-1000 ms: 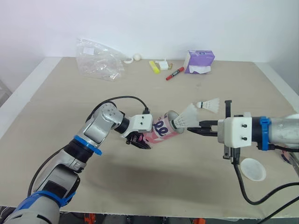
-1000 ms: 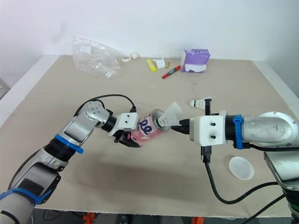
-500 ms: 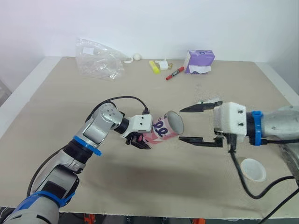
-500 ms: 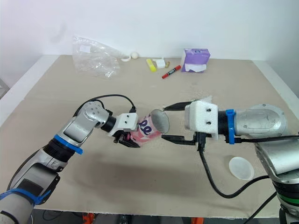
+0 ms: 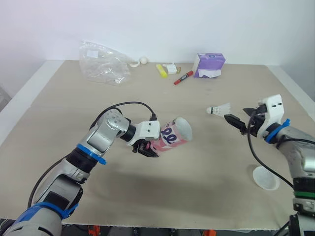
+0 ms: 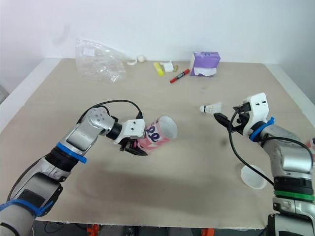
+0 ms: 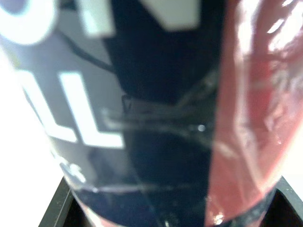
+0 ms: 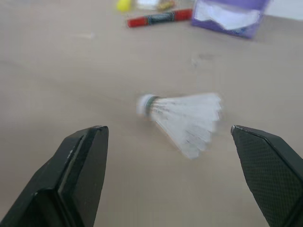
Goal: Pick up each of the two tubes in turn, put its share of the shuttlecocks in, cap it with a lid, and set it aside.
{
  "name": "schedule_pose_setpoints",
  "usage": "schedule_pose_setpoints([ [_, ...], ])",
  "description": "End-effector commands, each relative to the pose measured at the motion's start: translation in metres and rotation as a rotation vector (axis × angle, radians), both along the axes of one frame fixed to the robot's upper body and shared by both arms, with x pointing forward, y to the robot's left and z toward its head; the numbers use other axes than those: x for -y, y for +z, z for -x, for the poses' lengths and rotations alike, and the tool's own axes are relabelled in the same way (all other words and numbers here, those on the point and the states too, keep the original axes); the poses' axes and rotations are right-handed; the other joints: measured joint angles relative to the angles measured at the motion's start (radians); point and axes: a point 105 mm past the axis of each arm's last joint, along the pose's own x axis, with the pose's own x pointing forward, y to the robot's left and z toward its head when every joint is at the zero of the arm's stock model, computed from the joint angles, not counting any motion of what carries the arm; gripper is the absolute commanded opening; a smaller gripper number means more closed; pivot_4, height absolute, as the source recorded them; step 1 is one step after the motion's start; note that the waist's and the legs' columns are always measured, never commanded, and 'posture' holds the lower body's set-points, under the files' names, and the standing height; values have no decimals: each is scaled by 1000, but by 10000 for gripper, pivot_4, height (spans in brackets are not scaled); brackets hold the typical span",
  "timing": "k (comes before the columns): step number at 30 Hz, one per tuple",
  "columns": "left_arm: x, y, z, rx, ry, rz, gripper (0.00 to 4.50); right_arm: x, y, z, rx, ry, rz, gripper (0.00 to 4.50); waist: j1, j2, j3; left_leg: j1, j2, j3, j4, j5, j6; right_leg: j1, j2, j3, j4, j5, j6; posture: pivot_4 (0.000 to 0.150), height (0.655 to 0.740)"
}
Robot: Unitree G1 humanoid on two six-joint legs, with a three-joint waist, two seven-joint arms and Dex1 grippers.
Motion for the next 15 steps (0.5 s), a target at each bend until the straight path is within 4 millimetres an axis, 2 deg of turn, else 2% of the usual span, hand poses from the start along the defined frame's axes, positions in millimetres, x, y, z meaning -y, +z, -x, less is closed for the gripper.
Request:
schedule_pose_setpoints([
  [1,5,-14,12,-51,-40,-26,25721,2,9,-12,49,-2,14,44423,0,0,0,0,0,0,0,0,0,0,0,0,0,0,0,1500,7400],
  [11,2,-16,13,-49,-21,-28,25721,-12,-13,-29,-19,39,-45,44423,0,0,0,0,0,0,0,-1,2,0,0,0,-1,0,0,1500,7400],
  [15,2,-16,13,-49,-19,-29,25721,-17,-15,-34,-24,56,-60,44423,-2,0,0,0,0,1,0,-1,2,0,0,1,-1,0,1,1500,7400],
])
